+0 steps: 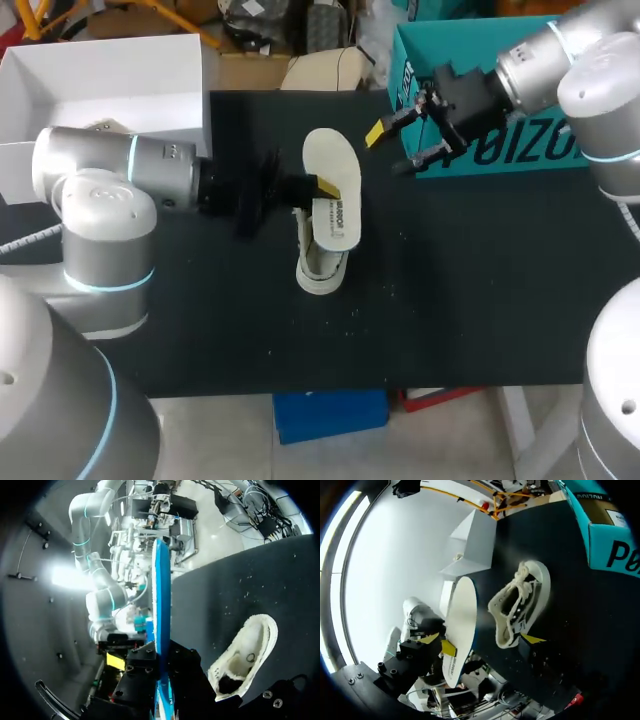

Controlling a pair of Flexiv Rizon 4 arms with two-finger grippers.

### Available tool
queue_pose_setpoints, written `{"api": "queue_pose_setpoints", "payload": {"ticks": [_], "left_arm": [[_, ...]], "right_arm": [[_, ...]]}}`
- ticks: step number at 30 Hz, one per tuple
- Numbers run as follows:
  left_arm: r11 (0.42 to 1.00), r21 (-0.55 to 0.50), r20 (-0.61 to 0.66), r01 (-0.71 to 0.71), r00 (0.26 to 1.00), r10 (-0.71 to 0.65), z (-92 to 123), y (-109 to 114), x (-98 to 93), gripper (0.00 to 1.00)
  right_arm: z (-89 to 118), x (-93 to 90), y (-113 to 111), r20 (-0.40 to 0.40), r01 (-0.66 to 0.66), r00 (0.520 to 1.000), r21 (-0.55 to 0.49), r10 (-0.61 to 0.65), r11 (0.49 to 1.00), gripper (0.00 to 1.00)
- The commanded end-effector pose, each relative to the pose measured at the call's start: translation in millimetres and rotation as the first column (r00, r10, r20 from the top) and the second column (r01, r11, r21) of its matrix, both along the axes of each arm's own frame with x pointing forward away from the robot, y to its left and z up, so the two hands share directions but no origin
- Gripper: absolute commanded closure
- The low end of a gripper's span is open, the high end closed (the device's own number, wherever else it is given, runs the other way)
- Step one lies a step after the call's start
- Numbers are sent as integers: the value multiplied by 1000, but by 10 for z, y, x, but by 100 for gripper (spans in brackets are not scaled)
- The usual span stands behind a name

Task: Take the shoe out of the shoebox, open the shoe tongue, remove and reinsert the insole, then place the shoe into the shoebox

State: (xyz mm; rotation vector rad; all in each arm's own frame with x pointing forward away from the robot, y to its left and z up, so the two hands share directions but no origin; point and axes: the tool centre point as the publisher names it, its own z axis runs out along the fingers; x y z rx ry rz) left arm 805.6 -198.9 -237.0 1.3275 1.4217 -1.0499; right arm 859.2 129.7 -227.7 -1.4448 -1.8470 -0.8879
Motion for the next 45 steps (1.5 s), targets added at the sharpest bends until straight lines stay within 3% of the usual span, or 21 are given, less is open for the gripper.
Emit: {"api": "queue_pose_setpoints", "payload": {"ticks": [1,7,13,42,45], "left_arm": [[995,101,-30,4,1000,-1,14,186,-362,100],[995,99,-79,22,997,-14,-69,255,-587,100],[997,57,-167,60,985,-50,-103,264,-770,100],[997,57,-167,60,985,-50,-103,264,-770,100],[997,-56,-204,60,976,-71,-86,223,-810,100]], "right_arm": [[184,-321,-163,213,145,974,-306,-81,941,0],[237,-527,-306,276,213,953,-304,-129,928,0],[237,-527,-306,276,213,953,-304,-129,928,0],[237,-527,-306,276,213,953,-304,-129,928,0],[258,-533,-285,308,194,947,-315,-93,929,0]]}}
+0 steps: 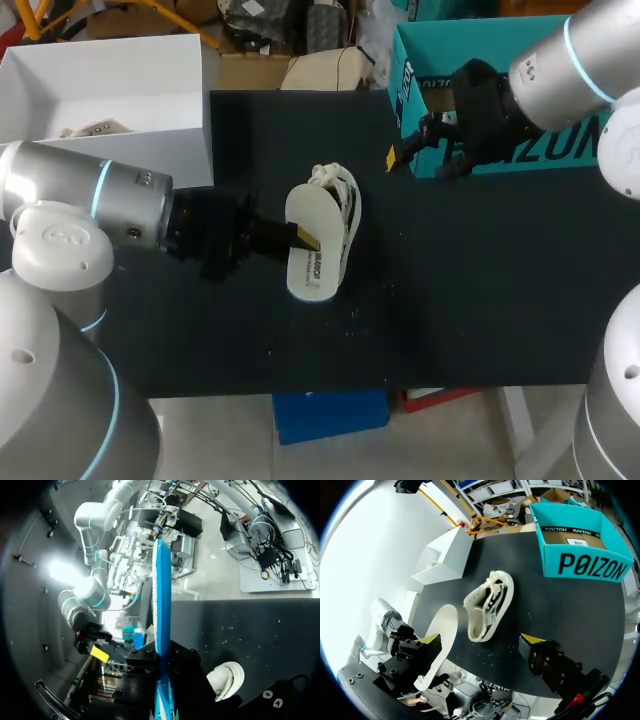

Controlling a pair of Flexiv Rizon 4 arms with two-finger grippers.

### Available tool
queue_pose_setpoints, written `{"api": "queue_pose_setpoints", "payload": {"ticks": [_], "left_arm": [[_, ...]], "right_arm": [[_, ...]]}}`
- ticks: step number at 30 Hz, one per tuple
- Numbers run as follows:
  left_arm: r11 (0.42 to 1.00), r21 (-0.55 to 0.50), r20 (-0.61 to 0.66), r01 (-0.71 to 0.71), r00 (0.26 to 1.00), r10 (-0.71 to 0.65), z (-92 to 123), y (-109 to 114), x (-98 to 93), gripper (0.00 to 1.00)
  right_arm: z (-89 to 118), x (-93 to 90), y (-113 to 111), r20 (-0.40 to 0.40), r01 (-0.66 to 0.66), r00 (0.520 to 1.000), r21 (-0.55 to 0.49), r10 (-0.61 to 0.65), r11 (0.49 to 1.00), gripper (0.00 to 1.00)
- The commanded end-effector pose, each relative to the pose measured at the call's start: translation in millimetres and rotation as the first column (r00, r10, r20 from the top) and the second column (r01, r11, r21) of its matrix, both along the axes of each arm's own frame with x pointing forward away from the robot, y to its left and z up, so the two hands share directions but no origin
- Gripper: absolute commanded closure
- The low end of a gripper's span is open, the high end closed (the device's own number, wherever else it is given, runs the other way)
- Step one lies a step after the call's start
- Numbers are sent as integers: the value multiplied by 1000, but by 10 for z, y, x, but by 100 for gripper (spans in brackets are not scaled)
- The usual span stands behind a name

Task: Take the shoe out of the shoebox, open the shoe tongue, remove and reinsert the insole, then place the shoe into the shoebox

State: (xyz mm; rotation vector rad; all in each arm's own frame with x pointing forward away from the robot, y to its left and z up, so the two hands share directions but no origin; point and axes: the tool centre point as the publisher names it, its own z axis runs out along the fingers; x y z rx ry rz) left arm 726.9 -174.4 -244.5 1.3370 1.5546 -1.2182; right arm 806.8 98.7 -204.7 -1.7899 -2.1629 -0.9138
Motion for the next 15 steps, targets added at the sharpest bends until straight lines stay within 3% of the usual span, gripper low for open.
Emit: {"api": "queue_pose_setpoints", "payload": {"ticks": [1,4,9,11,15], "left_arm": [[992,-122,-32,6,999,-10,0,-28,-49,100],[980,-196,-38,41,998,-49,6,6,-126,100],[981,-184,-36,54,997,-62,-37,159,-280,100],[990,-114,-40,83,995,-88,-72,244,-374,100],[992,18,-57,128,990,-127,-79,426,-523,100]], "right_arm": [[49,-6,57,62,-66,996,-64,70,996,0],[68,10,149,124,-133,981,-152,153,979,0],[43,40,283,191,-179,955,-241,227,954,0],[21,43,320,202,-189,946,-289,252,939,0],[21,43,320,202,-189,946,-289,252,939,0]]}}
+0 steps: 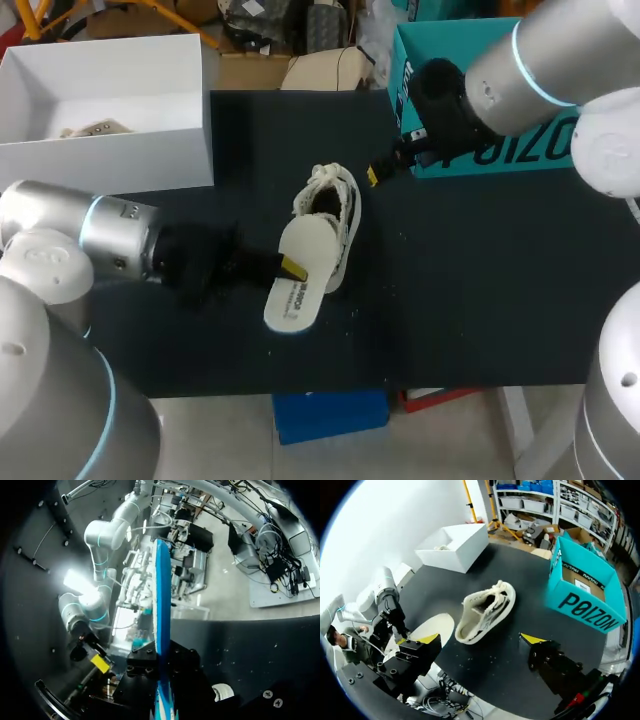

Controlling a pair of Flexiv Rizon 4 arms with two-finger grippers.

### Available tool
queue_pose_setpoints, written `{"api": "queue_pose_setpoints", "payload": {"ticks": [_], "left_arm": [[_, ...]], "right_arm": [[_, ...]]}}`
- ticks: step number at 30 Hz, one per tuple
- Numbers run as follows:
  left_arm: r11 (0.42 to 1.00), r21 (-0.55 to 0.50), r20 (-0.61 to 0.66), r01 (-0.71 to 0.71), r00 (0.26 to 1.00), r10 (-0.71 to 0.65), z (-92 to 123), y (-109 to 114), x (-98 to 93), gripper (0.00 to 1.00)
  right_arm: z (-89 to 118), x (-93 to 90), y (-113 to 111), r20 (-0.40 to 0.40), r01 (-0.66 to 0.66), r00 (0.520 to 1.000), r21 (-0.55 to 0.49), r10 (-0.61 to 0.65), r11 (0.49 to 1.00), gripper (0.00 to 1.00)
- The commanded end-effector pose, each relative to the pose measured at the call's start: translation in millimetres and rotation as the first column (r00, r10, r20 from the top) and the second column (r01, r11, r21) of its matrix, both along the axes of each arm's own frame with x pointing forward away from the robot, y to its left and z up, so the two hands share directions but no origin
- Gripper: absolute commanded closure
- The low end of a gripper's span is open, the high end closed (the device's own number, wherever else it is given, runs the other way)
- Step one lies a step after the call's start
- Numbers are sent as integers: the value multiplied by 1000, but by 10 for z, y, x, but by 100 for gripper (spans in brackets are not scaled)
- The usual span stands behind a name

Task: Take the shoe out of the shoebox, open the shoe tongue, remove and reinsert the insole, then place the shoe into the shoebox

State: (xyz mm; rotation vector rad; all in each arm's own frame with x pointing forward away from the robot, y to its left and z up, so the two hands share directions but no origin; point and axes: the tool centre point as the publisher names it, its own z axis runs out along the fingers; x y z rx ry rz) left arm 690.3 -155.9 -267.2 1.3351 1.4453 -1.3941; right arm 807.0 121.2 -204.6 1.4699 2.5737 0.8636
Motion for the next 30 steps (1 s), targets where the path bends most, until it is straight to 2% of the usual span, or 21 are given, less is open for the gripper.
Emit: {"api": "queue_pose_setpoints", "payload": {"ticks": [1,4,8,14,18,23,27,30], "left_arm": [[985,168,4,40,999,-41,140,283,-185,100],[970,235,-11,62,998,-61,122,396,-248,100],[960,272,-22,61,998,-57,74,515,-305,100],[962,269,-28,41,999,-35,-8,669,-359,100],[970,241,-10,38,999,-37,-50,759,-339,100],[966,257,5,37,999,-40,-105,831,-297,100],[958,278,6,68,997,-73,-136,861,-280,100],[954,284,-4,96,995,-99,-146,881,-270,100]], "right_arm": [[21,41,95,4,21,1000,-37,-21,999,0],[21,41,95,4,21,1000,-37,-21,999,0],[21,41,95,4,21,1000,-37,-21,999,0],[21,41,95,4,21,1000,-37,-21,999,0],[21,41,95,4,21,1000,-37,-21,999,0],[21,41,95,4,21,1000,-37,-21,999,0],[27,81,236,132,-64,987,-184,89,981,0],[-7,73,354,239,-116,953,-277,185,954,0]]}}
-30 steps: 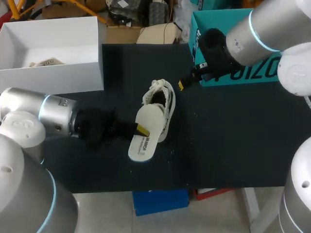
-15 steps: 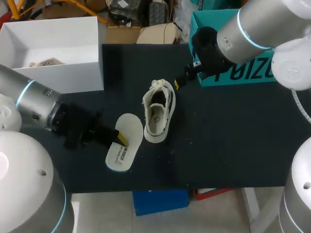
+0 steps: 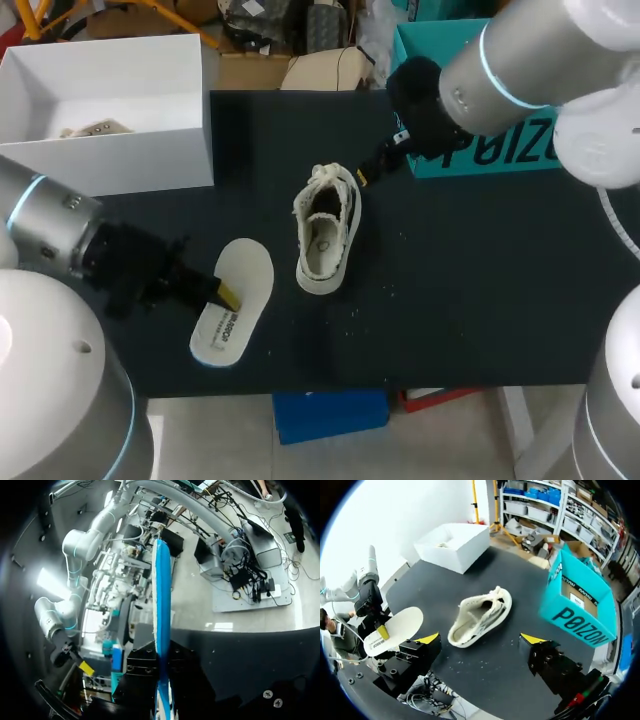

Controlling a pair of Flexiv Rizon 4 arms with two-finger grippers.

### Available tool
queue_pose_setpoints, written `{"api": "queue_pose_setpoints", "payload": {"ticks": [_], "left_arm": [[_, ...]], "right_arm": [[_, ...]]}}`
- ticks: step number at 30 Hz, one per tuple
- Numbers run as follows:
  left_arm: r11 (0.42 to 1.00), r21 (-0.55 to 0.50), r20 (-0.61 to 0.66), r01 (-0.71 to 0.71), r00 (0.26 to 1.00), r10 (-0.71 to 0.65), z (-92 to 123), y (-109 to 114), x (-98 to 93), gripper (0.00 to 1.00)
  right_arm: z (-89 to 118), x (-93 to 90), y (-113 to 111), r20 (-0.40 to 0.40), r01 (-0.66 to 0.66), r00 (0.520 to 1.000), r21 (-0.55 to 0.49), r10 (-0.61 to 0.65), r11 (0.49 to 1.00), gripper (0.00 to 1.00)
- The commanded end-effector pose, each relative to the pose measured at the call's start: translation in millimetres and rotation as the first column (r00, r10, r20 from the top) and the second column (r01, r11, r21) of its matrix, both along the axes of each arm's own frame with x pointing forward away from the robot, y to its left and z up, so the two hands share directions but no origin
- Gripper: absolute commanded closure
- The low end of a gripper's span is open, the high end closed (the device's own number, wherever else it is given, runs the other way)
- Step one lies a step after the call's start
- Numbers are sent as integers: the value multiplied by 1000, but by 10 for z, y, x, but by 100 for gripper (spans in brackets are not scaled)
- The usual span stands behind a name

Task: Take the shoe out of the shoebox, open the shoe tongue, remove and reinsert the insole, then place the shoe into the shoebox

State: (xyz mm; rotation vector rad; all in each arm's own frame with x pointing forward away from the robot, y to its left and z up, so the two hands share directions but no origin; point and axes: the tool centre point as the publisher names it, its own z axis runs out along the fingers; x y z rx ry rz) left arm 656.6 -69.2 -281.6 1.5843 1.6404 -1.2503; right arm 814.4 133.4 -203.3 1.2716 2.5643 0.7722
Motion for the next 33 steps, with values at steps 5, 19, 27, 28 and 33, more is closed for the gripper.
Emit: {"api": "queue_pose_setpoints", "payload": {"ticks": [5,19,27,28,33], "left_arm": [[999,21,-29,35,999,-35,-11,26,66,100],[999,21,-29,35,999,-35,-11,26,66,100],[999,21,-29,35,999,-35,-11,26,66,100],[999,21,-29,35,999,-35,-11,26,66,100],[999,21,-29,35,999,-35,-11,26,66,100]], "right_arm": [[-46,-12,272,156,-100,979,-207,134,973,0],[-108,-31,524,190,-281,896,-457,401,844,0],[-443,-119,647,154,-293,875,-587,460,755,0],[-481,-124,669,149,-289,876,-599,459,746,0],[-631,-113,806,147,-267,878,-641,457,719,0]]}}
